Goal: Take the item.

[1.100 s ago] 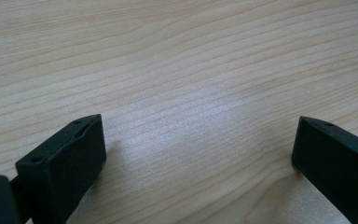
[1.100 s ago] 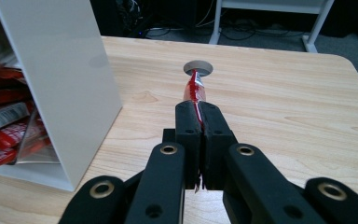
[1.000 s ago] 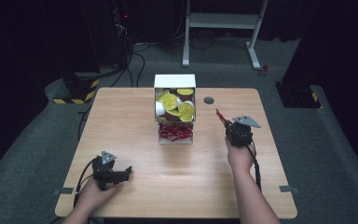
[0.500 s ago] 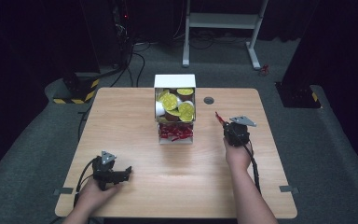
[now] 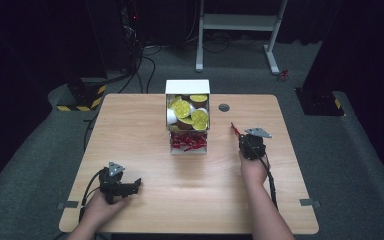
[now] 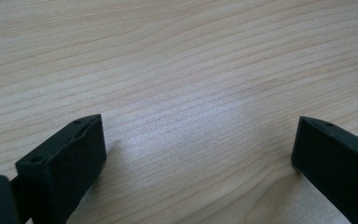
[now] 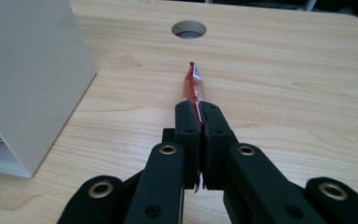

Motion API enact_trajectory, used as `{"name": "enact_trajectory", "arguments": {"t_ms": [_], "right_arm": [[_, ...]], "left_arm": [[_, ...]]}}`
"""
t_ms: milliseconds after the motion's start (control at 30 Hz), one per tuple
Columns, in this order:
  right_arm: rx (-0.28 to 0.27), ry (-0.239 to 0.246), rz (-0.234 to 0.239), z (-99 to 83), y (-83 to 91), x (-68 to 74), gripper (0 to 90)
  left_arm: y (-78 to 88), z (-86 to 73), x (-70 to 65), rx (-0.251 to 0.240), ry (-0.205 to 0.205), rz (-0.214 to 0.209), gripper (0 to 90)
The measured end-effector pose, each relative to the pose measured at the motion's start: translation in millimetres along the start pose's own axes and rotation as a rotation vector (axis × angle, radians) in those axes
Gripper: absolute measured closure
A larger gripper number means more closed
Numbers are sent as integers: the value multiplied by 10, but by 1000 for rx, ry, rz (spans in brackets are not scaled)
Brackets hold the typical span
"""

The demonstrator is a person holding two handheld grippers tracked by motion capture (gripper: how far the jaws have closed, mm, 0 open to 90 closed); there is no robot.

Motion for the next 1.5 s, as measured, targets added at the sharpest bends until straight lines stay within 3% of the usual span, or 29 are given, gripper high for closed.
{"name": "enact_trajectory", "arguments": {"t_ms": [600, 967, 1333, 1500], "right_arm": [[63, -16, 4, -167, -164, -7, 860], [38, -42, 27, -140, -147, 39, 811], [34, -21, 33, -113, -123, 49, 766], [21, -3, 41, -96, -101, 91, 684]], "left_arm": [[0, 0, -3, 0, 3, 0, 33], [-1, 0, -3, -1, 3, 1, 33], [0, 0, -3, 0, 2, 1, 33], [0, 0, -3, 0, 2, 0, 33]]}}
Point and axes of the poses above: each handheld gripper's, and its own axes: y roughly backward along the jaws, z roughly out of its top, x roughly to its left, the point moved 4 cm from there along -y, roughly forward along the jaws, and after that the axes turned 11 degrees about z, right-handed, at the moved point
